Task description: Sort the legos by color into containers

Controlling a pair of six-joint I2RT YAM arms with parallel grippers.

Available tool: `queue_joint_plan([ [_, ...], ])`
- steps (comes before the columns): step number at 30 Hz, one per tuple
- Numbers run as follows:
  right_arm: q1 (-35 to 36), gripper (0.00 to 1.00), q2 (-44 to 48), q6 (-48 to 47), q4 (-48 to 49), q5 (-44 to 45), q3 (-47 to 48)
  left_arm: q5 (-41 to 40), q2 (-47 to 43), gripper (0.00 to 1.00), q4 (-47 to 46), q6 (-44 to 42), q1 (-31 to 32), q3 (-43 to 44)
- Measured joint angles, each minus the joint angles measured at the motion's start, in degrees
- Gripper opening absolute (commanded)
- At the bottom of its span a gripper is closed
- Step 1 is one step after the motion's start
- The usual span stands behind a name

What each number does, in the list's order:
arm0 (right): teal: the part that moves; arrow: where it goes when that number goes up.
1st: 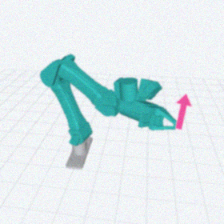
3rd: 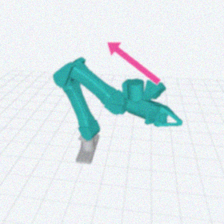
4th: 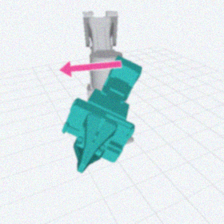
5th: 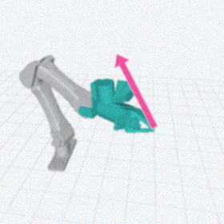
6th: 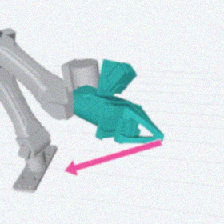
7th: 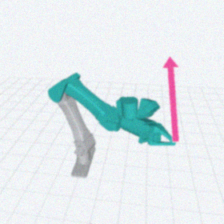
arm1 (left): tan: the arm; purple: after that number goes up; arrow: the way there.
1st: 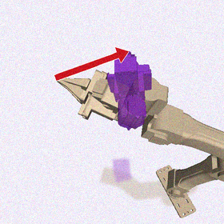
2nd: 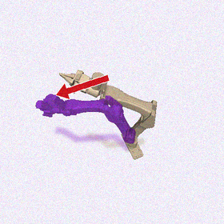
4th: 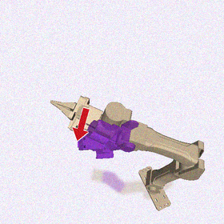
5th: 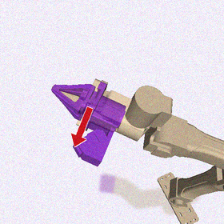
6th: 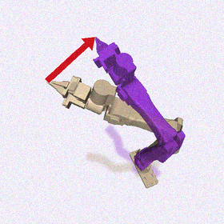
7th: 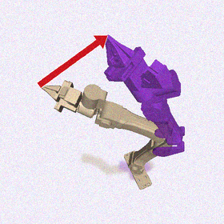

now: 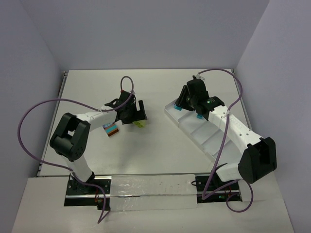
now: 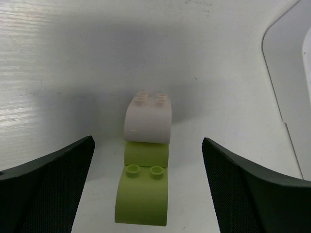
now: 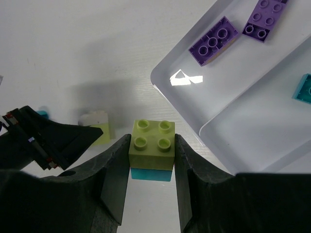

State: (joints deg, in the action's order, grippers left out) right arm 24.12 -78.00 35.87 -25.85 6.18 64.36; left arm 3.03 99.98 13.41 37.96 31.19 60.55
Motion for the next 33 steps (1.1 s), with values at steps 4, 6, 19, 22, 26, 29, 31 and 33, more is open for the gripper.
queue_joint_plan([
  [4, 0.0, 0.0, 0.0, 0.0, 0.0, 0.1, 0.0, -2.5, -1.1, 0.99, 2.3, 0.7, 0.1, 0.8],
  [6, 0.0, 0.0, 0.0, -0.1, 0.0, 0.0, 0.0, -3.4, -3.7, 0.99, 3.4, 0.8, 0.3, 0.8],
  [19, 0.2, 0.0, 0.0, -0.1, 0.1, -2.5, -0.2, 8.3, -27.0, 0.99, -10.2, 0.5, 1.2, -3.8],
  [22, 0.4, 0.0, 0.0, -0.1, 0.1, -3.3, -0.2, 12.7, -25.6, 0.99, -13.4, 0.7, 2.3, -6.5],
  [26, 0.7, 0.0, 0.0, 0.1, 0.1, -4.7, -0.2, 16.5, -22.9, 0.99, -15.9, 0.6, 5.0, -7.3],
  [29, 1.2, 0.01, 0.0, 0.4, 0.1, -6.2, -0.2, 18.3, -21.3, 0.94, -18.6, 0.6, 7.1, -7.3],
  [31, 1.5, 0.01, 0.0, 0.7, 0.1, -7.4, -0.1, 19.0, -20.1, 0.86, -20.5, 0.8, 7.9, -7.3],
  [33, 1.8, 0.01, 0.0, 1.0, 0.2, -9.0, 0.1, 19.1, -18.7, 0.83, -22.0, 1.1, 8.3, -7.3],
])
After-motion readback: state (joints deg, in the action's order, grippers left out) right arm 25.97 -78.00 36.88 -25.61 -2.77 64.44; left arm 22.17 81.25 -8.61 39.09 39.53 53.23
